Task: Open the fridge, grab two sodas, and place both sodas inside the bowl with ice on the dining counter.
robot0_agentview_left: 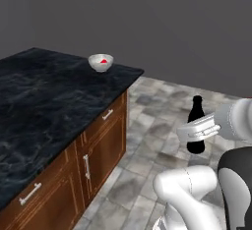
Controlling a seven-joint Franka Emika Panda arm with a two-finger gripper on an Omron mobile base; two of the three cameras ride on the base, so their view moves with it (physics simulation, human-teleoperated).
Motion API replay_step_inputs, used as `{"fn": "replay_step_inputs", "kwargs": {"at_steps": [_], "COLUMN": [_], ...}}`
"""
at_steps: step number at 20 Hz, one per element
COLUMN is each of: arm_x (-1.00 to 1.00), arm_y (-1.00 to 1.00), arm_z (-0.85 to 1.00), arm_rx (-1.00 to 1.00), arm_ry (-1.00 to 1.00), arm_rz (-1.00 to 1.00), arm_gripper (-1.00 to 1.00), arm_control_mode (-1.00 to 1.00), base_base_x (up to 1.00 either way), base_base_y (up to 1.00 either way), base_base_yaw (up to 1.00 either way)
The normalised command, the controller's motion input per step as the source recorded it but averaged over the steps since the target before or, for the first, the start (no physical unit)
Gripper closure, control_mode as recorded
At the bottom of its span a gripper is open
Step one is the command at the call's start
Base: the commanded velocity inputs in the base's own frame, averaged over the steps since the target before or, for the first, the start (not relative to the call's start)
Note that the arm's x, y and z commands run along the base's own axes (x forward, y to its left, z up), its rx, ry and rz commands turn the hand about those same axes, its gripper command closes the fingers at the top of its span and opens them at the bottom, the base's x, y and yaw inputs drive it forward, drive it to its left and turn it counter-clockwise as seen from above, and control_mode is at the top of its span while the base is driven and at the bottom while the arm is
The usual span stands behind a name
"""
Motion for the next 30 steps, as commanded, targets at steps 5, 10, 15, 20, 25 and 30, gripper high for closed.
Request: {"fn": "replay_step_inputs", "kwargs": {"at_steps": [5, 10, 15, 20, 25, 30], "arm_x": [0.00, 0.00, 0.00, 0.00, 0.00, 0.00], "arm_y": [0.00, 0.00, 0.00, 0.00, 0.00, 0.00], "arm_z": [0.00, 0.00, 0.00, 0.00, 0.00, 0.00], "arm_rx": [0.00, 0.00, 0.00, 0.00, 0.00, 0.00], "arm_ry": [0.00, 0.00, 0.00, 0.00, 0.00, 0.00], "arm_rz": [0.00, 0.00, 0.00, 0.00, 0.00, 0.00], "arm_gripper": [1.00, 1.00, 1.00, 1.00, 1.00, 1.00], "arm_control_mode": [1.00, 1.00, 1.00, 1.00, 1.00, 1.00], "base_base_x": [1.00, 1.00, 1.00, 1.00, 1.00, 1.00], "base_base_y": [-0.62, -0.69, -0.60, -0.53, -0.37, -0.19], "base_base_yaw": [0.20, 0.19, 0.22, 0.24, 0.31, 0.43]}}
